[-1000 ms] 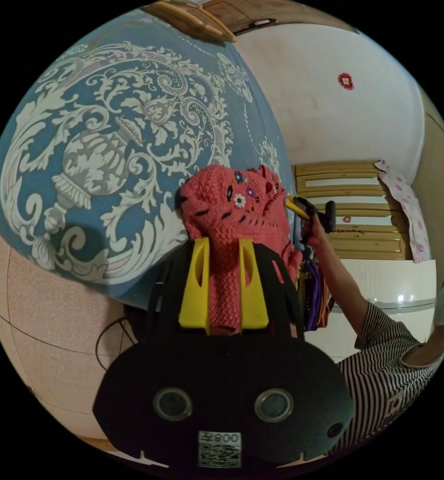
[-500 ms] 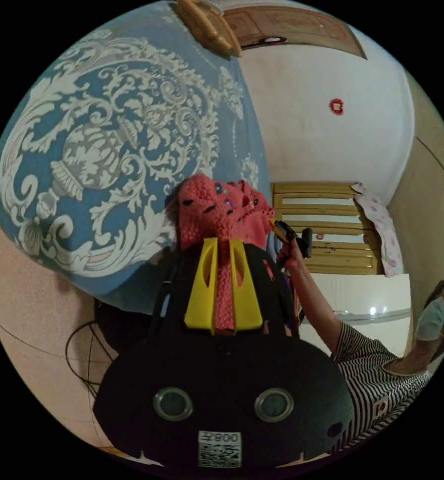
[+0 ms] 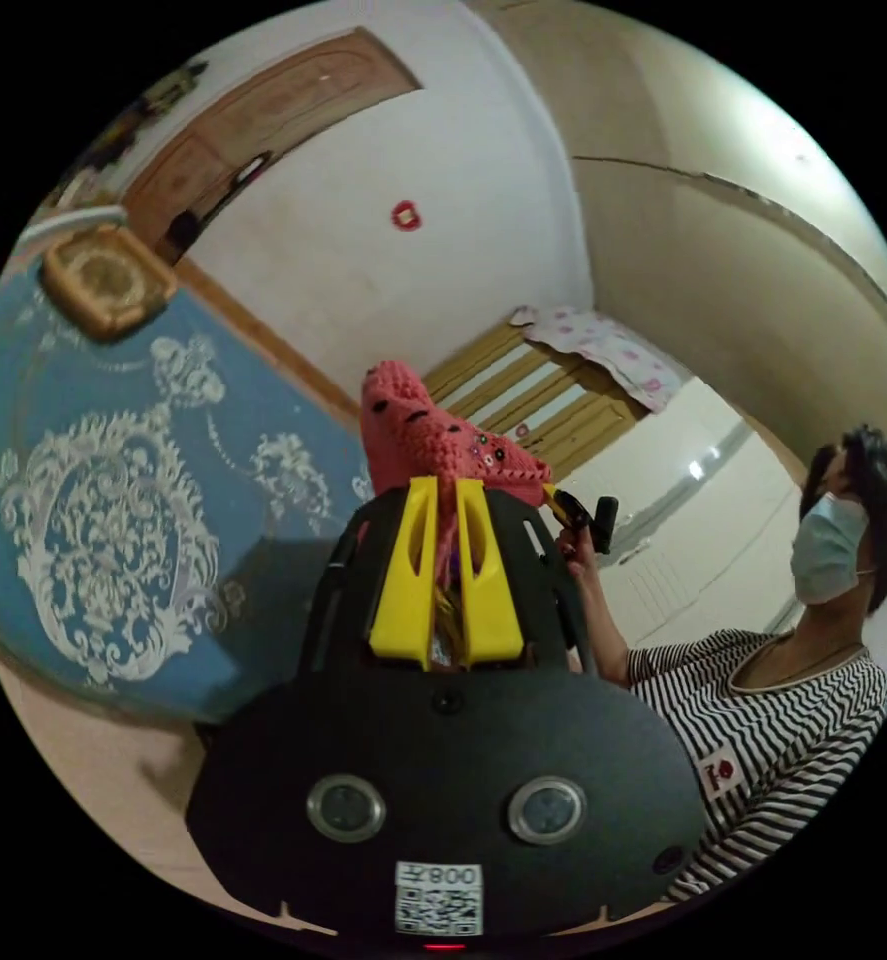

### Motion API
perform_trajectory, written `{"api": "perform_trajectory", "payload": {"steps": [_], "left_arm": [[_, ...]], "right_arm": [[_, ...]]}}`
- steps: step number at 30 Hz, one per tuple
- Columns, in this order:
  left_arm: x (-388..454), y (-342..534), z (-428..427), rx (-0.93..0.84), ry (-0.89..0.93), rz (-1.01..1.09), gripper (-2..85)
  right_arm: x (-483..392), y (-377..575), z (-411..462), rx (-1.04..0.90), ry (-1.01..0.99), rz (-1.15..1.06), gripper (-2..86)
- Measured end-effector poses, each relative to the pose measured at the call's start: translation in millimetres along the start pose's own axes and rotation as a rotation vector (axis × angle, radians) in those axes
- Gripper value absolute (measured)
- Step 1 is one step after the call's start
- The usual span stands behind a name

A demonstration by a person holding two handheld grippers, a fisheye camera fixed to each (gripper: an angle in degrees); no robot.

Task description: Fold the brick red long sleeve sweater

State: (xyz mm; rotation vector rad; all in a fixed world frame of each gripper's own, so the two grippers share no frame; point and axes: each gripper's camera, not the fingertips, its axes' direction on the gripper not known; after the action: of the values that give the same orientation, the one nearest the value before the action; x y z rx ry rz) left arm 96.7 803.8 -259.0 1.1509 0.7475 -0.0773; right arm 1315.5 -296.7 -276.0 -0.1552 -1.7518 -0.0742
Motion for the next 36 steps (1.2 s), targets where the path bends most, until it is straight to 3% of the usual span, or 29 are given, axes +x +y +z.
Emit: {"api": "perform_trajectory", "payload": {"steps": [8, 15, 21, 28, 32, 36], "left_arm": [[173, 7, -51, 0.122, 0.050, 0.325, 2.7], [293, 29, -96, 0.239, 0.084, 0.551, 2.6], [343, 32, -112, 0.319, 0.055, 0.647, 2.6], [333, -15, -80, 0.306, -0.017, 0.630, 2.7], [285, -79, -29, 0.260, -0.093, 0.546, 3.0], [193, -167, 52, 0.175, -0.290, 0.386, 3.8]], "right_arm": [[-144, 54, -140, 0.316, -0.032, -0.198, 2.3], [-222, 101, -197, 0.439, -0.080, -0.310, 2.1], [-265, 121, -216, 0.496, -0.101, -0.379, 2.1], [-254, 99, -198, 0.524, -0.079, -0.345, 2.2], [-216, 49, -155, 0.459, -0.001, -0.273, 2.3], [-148, -22, -78, 0.302, 0.112, -0.164, 2.6]]}}
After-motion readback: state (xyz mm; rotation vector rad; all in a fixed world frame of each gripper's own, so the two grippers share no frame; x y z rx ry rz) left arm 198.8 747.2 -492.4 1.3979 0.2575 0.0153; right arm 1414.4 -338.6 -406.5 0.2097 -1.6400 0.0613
